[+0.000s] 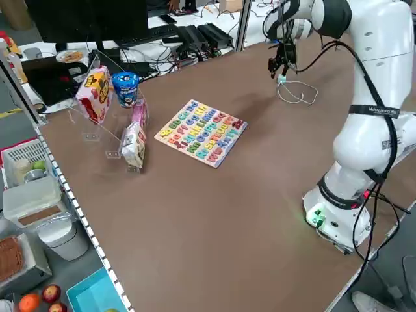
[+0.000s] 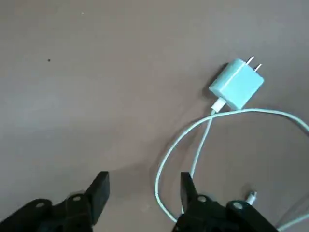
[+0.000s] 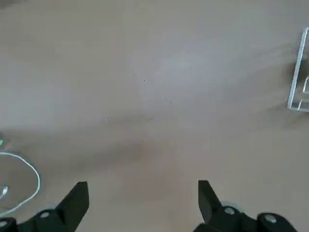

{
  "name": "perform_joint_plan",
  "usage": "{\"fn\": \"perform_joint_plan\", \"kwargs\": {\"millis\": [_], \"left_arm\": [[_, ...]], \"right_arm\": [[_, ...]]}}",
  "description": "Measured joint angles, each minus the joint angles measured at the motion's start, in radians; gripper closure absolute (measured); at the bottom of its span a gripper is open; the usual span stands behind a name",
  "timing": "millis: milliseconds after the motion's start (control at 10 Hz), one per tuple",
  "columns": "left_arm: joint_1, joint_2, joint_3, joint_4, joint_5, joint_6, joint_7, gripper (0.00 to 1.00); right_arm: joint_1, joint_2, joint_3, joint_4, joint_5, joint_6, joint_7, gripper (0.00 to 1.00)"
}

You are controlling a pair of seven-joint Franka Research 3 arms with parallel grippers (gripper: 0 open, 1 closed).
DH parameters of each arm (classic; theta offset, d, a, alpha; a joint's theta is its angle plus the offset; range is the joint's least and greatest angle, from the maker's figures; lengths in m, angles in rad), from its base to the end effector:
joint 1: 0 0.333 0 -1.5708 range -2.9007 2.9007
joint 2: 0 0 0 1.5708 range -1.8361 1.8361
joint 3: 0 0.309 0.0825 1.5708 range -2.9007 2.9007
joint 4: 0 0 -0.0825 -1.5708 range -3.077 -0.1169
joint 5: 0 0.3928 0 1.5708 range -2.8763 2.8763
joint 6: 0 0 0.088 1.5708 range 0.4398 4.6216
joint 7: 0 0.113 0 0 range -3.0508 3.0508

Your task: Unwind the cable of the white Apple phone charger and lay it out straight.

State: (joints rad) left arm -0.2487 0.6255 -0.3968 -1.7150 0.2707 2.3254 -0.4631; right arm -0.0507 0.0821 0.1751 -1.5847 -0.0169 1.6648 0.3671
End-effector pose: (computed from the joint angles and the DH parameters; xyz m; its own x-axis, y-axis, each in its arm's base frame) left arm 0.5597 -0.3838 0.2342 0.9574 -0.2873 0.0299 -0.2884 -0.9566 0.0420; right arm 0.5900 0.0683 0.5662 0.9709 -0.2393 0.0002 -0.2393 -0.9709 0.0026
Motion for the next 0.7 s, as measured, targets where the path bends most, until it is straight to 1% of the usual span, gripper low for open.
{"fn": "perform_joint_plan", "kwargs": {"millis": [200,400,700], "left_arm": [[-0.009,0.039,0.0,0.0,0.058,0.027,-0.034,0.35],[-0.023,0.059,-0.001,0.001,0.112,0.028,-0.075,0.39],[-0.055,0.082,0.0,0.002,0.121,0.039,-0.104,0.41]], "right_arm": [[0.013,0.015,0.001,-0.001,0.016,0.0,0.15,0.0],[0.021,0.025,0.001,-0.001,0.07,0.002,0.277,0.0],[0.021,0.035,-0.001,-0.001,0.088,0.002,0.37,0.0]]}}
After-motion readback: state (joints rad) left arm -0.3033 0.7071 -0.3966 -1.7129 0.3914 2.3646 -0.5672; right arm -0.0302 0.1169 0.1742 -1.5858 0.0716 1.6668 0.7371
